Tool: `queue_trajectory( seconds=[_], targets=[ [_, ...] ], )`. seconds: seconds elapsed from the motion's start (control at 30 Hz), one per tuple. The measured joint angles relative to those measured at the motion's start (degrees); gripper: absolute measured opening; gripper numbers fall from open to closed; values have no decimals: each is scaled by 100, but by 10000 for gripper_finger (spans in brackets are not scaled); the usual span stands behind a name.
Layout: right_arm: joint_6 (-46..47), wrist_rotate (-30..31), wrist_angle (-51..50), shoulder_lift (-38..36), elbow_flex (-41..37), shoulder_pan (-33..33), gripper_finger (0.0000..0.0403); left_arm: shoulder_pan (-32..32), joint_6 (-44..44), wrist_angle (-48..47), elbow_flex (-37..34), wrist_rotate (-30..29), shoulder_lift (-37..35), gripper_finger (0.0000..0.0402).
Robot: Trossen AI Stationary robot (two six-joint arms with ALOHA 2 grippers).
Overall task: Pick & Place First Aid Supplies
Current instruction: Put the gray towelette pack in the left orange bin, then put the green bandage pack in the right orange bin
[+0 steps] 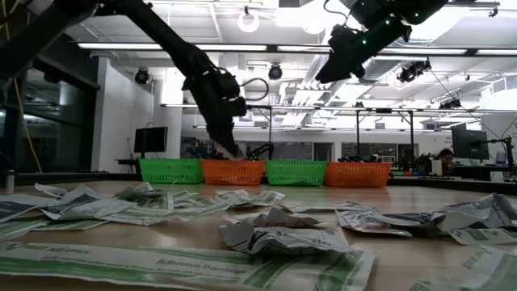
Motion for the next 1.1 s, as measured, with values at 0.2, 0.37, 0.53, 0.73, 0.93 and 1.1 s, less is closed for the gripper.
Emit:
queue_trajectory(
  seconds=[0.2, 0.37, 0.53, 0.73, 0.93, 1.1],
  targets=[
    [-45, -19, -14, 0, 0, -44, 177, -2, -671, -117, 83, 5, 182, 11],
    [-45, -213, -128, 0, 0, -44, 177, -2, -765, -151, 87, 10, 180, 56],
    [-45, -351, -263, 0, 0, -42, 177, -2, -784, -112, 87, 46, 177, 118],
    [-5, -402, -608, 0, 0, -37, 177, -6, -586, -857, 805, -560, 177, 144],
    [64, -402, -785, 0, 0, -37, 177, -199, -25, -1553, 1972, -906, 133, 128],
    [108, -402, -966, 0, 0, -37, 177, -497, 38, -1703, 2201, -908, -294, 115]
  ],
)
